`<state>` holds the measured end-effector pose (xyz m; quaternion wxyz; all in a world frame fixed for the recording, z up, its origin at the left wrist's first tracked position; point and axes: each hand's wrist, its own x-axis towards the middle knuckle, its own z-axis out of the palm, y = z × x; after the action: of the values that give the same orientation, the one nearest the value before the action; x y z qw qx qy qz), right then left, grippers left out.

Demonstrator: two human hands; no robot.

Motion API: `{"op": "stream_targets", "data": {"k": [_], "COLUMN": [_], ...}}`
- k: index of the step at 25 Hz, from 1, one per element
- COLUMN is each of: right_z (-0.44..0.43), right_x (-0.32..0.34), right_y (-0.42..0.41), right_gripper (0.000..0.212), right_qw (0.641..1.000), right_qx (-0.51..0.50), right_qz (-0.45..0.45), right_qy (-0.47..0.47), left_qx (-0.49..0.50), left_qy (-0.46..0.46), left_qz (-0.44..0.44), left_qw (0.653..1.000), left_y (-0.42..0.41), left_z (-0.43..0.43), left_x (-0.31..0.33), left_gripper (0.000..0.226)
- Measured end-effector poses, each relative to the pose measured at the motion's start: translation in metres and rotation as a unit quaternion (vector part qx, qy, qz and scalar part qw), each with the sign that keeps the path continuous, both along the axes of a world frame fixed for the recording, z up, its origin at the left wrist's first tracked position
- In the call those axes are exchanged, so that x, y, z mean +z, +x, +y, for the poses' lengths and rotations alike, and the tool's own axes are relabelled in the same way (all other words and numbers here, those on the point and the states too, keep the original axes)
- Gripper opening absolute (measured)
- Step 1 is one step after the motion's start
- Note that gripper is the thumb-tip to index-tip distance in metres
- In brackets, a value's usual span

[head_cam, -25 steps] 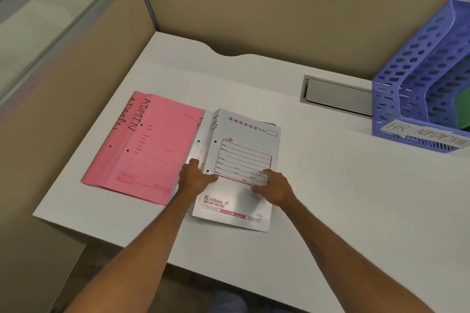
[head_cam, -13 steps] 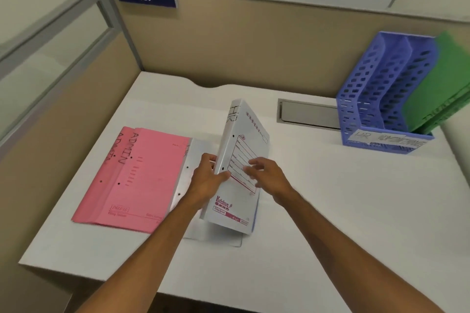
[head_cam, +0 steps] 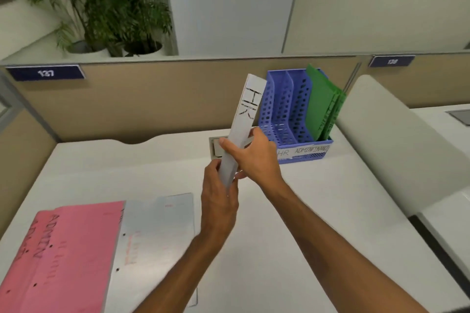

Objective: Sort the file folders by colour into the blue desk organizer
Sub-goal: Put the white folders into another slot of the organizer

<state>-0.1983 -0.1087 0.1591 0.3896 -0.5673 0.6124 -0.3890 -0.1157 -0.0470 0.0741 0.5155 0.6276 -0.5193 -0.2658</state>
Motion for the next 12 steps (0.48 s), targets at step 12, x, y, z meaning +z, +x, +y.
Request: {"op": "stream_targets", "data": {"k": [12], "right_z": [-0.076], "right_x": [0.006], "right_y": [-0.138], "right_gripper": [0.042], "right_qw": [0.975], "right_qx": [-0.115], "right_qz": [0.129], "right_qy": [-0.143], "left_qx": [-0.127], "left_qy": [0.02], "left_qz": [-0.032], "left_qw": [0.991], "left_y": [-0.123], "left_z": [-0.1], "left_x": [0.007], "left_gripper": [0.077]}}
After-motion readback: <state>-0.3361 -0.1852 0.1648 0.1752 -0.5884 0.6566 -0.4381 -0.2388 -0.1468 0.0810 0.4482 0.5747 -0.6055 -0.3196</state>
